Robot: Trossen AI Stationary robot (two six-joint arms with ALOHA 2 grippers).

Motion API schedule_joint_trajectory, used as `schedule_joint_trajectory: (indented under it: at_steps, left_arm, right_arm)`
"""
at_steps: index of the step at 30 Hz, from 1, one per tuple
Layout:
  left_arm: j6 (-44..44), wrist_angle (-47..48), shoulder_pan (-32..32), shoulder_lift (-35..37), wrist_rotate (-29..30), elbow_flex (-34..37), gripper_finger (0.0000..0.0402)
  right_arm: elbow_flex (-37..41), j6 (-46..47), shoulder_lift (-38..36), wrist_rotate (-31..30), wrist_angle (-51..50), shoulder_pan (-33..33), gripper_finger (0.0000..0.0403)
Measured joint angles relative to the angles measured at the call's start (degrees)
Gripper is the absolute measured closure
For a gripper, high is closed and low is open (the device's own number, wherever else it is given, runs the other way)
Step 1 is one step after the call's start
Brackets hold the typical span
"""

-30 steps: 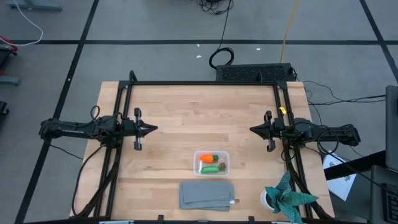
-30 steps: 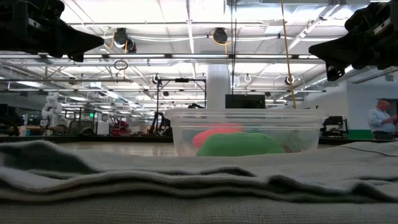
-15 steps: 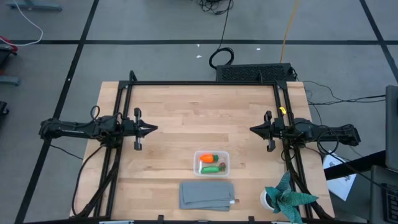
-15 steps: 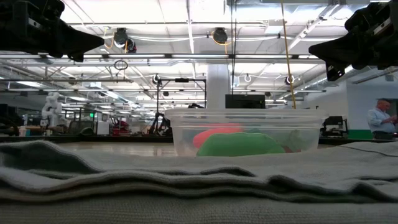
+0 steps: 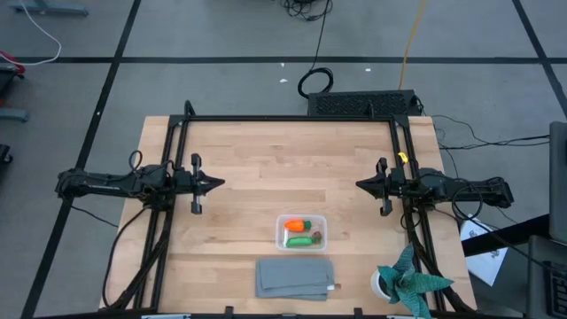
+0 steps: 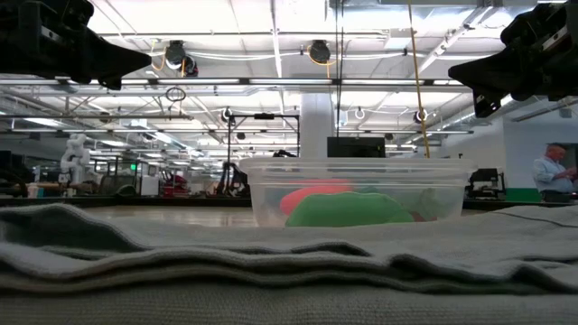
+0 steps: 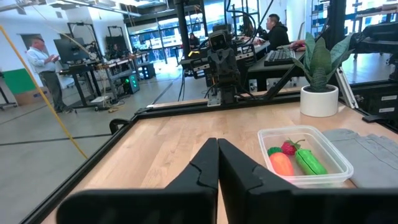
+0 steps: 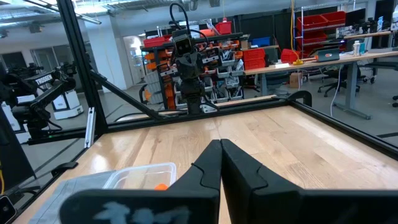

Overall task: Pick and placing Produce into tupperware
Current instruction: Return to Home Position

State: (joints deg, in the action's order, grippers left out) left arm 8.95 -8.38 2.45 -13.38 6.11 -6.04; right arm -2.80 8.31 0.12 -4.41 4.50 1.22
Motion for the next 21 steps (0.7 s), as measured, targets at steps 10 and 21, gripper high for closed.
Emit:
schedule_joint_trajectory:
  at_steps: [10,21]
  left_arm:
    - [0.0,0.0,0.0,0.0,0.0,0.0,0.0374]
    - [0.0,0.0,0.0,0.0,0.0,0.0,0.0399]
  right_arm:
    - [0.0,0.0,0.0,0.0,0.0,0.0,0.0403]
    - [0.0,0.0,0.0,0.0,0.0,0.0,0.0403]
